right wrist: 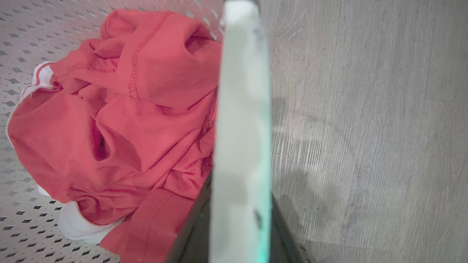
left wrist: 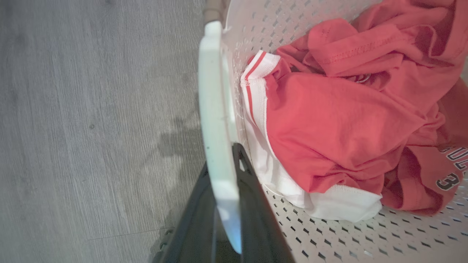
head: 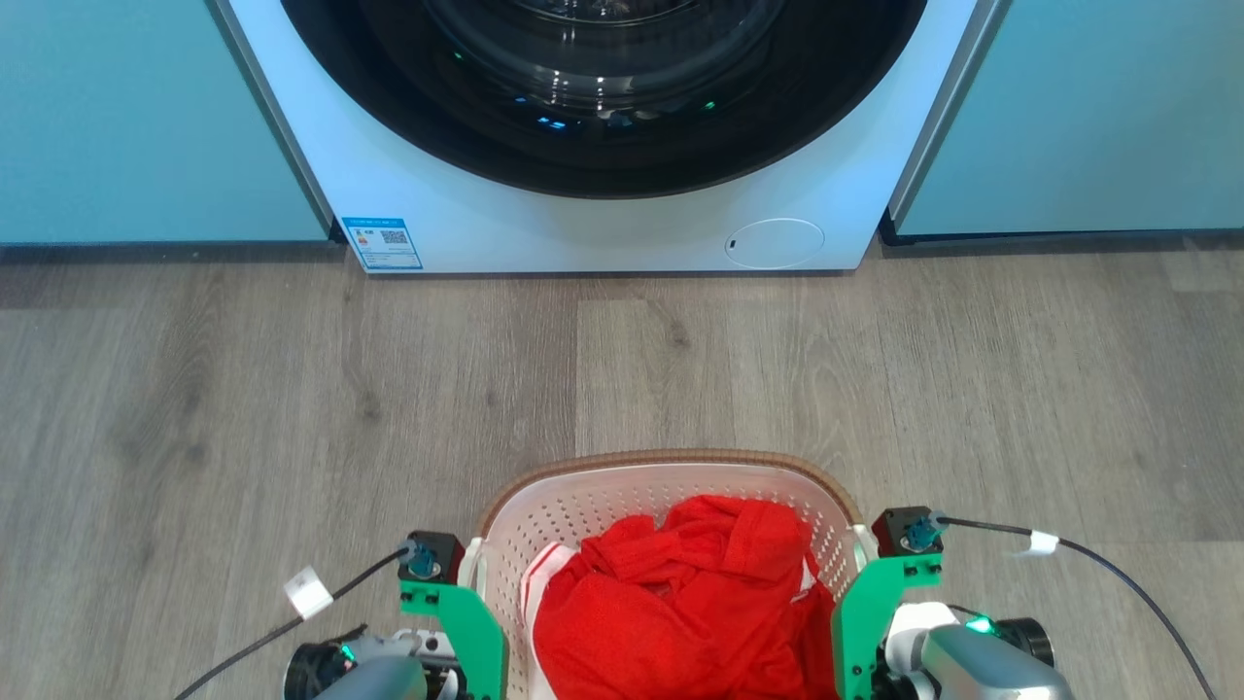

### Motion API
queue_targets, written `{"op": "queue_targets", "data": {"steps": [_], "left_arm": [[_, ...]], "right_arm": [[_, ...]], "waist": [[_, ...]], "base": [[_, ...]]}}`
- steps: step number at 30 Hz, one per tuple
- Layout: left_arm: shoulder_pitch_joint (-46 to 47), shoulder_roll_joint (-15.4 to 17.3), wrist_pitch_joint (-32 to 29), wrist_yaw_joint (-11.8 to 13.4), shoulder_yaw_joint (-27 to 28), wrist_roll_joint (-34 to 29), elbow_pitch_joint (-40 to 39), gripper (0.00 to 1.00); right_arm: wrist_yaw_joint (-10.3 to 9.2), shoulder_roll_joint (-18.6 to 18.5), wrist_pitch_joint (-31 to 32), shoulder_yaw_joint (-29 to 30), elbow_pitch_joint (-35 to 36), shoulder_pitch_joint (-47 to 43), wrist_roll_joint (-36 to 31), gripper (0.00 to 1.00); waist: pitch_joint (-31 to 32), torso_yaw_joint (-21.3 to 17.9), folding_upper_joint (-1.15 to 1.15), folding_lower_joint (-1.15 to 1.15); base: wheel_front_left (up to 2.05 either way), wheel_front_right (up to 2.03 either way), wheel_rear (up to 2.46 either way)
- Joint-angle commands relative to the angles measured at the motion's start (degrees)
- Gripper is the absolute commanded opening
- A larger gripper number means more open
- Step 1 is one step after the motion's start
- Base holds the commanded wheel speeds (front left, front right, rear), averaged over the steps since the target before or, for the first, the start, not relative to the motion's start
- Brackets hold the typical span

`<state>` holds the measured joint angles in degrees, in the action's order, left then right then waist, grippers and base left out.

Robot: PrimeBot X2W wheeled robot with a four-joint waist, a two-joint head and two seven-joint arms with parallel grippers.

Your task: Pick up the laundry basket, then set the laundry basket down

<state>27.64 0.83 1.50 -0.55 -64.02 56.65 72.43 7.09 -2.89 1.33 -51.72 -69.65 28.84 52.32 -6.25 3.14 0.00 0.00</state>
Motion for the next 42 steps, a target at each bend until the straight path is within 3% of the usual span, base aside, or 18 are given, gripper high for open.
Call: {"op": "queue_targets", "data": {"steps": [1, 16, 33, 42], "left_arm": [[3.6, 2.0, 0.6, 0.3, 0.7, 0.2, 0.2, 0.00], [6.4, 2.0, 1.6, 0.9, 0.1, 0.8, 0.2, 0.00], [19.4, 2.0, 5.4, 2.5, 0.4, 0.7, -1.3, 0.00], [25.6, 2.0, 7.7, 3.5, 0.0, 1.0, -2.6, 0.00]], "right_arm": [[0.40, 0.0, -0.5, -2.2, 0.3, -0.4, -0.1, 0.00], [0.40, 0.0, -2.7, -4.1, -0.5, 3.2, 1.6, 0.00], [0.40, 0.0, -7.0, -3.8, -3.6, 17.9, -0.9, 0.00], [0.40, -0.6, -7.9, 0.1, -4.3, 24.1, -5.8, 0.00]], "waist": [[-0.1, 0.0, 0.00, 0.00], [-4.6, 0.1, 0.00, 0.00], [-23.6, 1.5, 0.00, 0.00], [-33.4, 2.7, 0.00, 0.00]], "base": [[0.00, 0.00, 0.00], [0.00, 0.00, 0.00], [0.00, 0.00, 0.00], [0.00, 0.00, 0.00]]}}
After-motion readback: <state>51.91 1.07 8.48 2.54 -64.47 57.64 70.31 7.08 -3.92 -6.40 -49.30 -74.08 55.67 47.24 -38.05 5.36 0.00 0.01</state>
